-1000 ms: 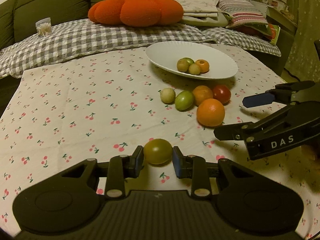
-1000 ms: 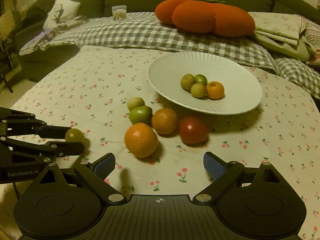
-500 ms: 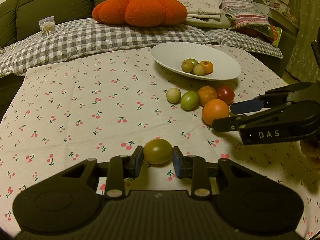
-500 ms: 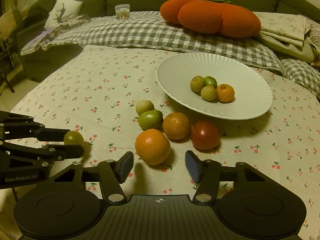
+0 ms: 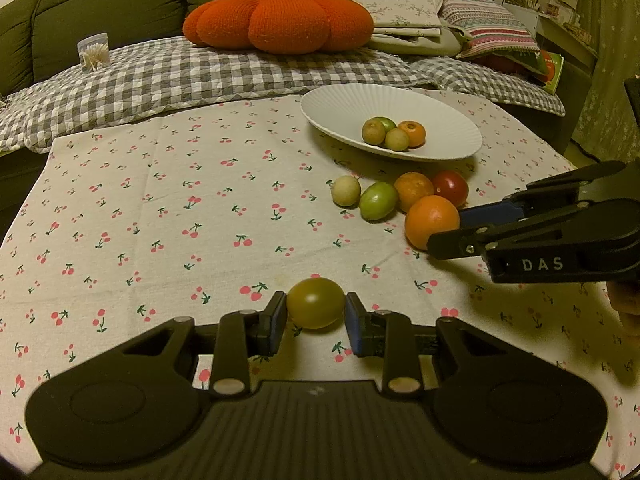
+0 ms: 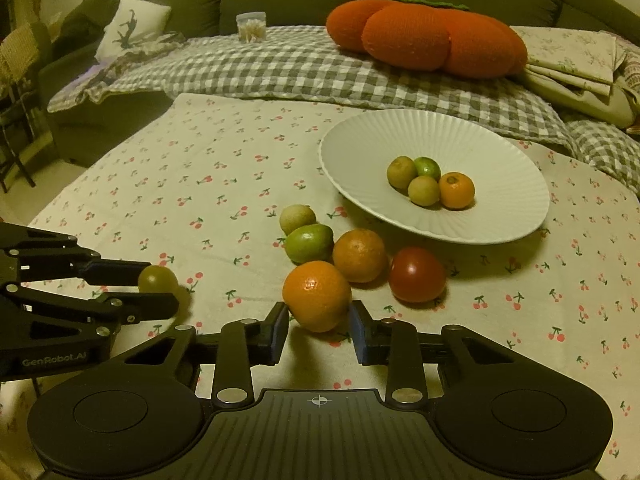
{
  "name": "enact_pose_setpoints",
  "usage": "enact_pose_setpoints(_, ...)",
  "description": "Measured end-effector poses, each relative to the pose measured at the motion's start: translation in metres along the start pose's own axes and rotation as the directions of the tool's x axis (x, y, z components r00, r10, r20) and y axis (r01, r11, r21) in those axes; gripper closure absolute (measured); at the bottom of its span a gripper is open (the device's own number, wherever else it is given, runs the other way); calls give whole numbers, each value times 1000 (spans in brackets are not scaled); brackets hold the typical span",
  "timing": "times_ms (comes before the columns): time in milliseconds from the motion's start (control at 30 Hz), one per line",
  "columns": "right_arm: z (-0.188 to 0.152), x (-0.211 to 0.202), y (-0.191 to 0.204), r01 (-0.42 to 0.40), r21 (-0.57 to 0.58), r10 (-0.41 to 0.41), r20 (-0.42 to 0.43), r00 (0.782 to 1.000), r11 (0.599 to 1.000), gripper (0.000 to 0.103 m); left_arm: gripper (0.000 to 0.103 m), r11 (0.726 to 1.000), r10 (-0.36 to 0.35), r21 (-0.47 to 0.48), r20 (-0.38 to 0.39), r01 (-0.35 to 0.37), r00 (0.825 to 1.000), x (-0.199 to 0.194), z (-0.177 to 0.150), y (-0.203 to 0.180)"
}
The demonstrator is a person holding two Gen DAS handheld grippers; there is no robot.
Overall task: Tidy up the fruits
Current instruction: 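Grasp the large tangerine with the right tool while the left tool holds the olive-green tomato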
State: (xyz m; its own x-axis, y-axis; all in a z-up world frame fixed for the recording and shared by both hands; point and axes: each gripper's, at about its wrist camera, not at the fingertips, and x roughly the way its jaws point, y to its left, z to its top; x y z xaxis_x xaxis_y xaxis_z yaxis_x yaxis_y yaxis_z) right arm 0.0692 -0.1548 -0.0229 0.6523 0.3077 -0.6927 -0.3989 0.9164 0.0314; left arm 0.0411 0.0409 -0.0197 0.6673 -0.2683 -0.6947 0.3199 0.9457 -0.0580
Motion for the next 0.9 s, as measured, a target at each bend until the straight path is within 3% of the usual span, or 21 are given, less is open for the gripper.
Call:
enact_pose_setpoints(467, 5, -12, -2, -4, 14, 4, 14, 1000, 1000, 74, 74, 1000, -11, -6, 15, 11, 1000, -1, 10, -3)
enact_pose_setpoints(533, 6, -14, -2, -8, 17, 7, 18, 1000, 1000, 79, 74, 1000, -13, -7, 19, 13, 1000, -1, 12, -3)
enact_pose_setpoints(567, 6, -15, -3, -8, 17, 8, 22, 1000, 1000, 87, 74, 1000, -13, -8, 22, 13, 1000, -1, 13, -4)
enact_pose_setpoints(700, 12, -21, -5, -27, 26, 26, 34, 999, 999, 88, 74, 1000, -14, -8, 25, 14, 1000, 0, 15, -5)
enact_pose_setpoints(900, 4, -14, -1, -35, 5, 35, -11, 999, 999, 67, 74, 1000, -12, -2, 11, 12, 1000, 3, 11, -6)
